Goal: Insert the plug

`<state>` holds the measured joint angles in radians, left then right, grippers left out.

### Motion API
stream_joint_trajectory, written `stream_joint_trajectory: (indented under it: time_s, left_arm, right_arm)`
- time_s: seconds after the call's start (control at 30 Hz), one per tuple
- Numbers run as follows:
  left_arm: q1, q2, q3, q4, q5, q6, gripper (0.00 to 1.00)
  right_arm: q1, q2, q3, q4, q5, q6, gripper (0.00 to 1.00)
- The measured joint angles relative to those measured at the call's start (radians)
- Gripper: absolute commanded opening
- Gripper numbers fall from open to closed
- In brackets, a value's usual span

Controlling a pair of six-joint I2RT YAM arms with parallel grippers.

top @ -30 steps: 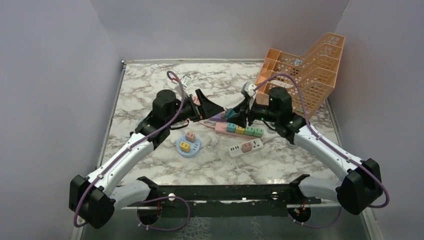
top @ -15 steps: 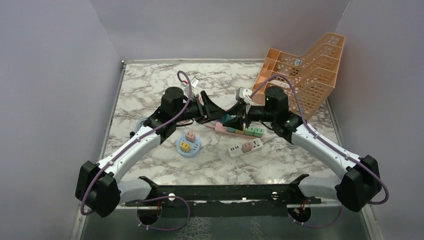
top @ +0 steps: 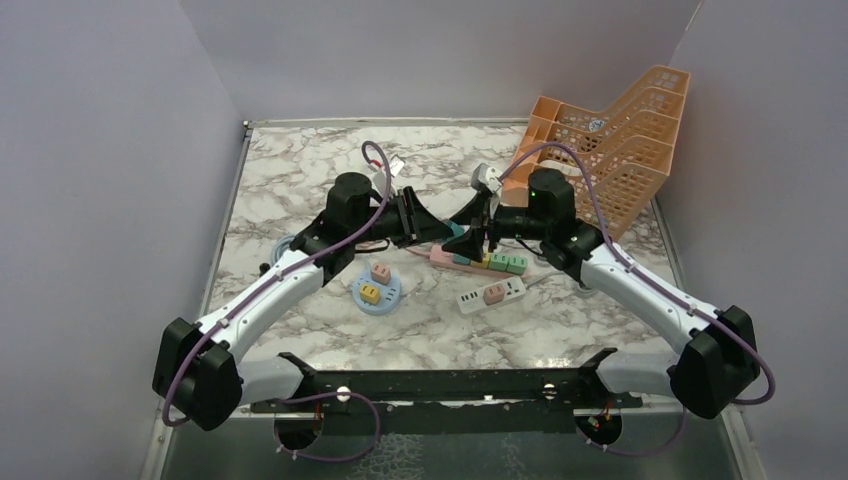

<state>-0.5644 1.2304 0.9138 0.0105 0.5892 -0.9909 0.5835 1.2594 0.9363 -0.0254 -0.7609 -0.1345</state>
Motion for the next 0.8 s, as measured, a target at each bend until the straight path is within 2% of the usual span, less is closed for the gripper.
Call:
stream_joint_trajectory:
  time_s: [0.17,0.3,0.43,0.63,0.8]
  left_arm:
    - [-0.001,-0.087,-0.013,0.066,-0.011,0.073,0.07]
    - [-0.001,-0.178,-0.022,0.162,-0.009,0.109,0.05]
    - [-0.001,-0.216,-0.021,0.232,0.011,0.13,0.04]
    - [-0.001,-0.22,0.0,0.272,0.069,0.149,0.04]
    - [-0.001,-0.234,0.012,0.304,0.095,0.149,0.04]
  right_arm:
    - [0.001,-0.094,-0.015,0.048,0.037,0.215,0.69]
    - [0.003,-0.23,-0.06,0.161,0.095,0.444,0.69]
    - [0.003,-0.279,-0.081,0.279,0.121,0.649,0.68]
    - [0.004,-0.214,-0.07,0.388,0.118,0.89,0.59]
    - [0.005,-0.174,-0.07,0.476,0.092,1.022,0.43]
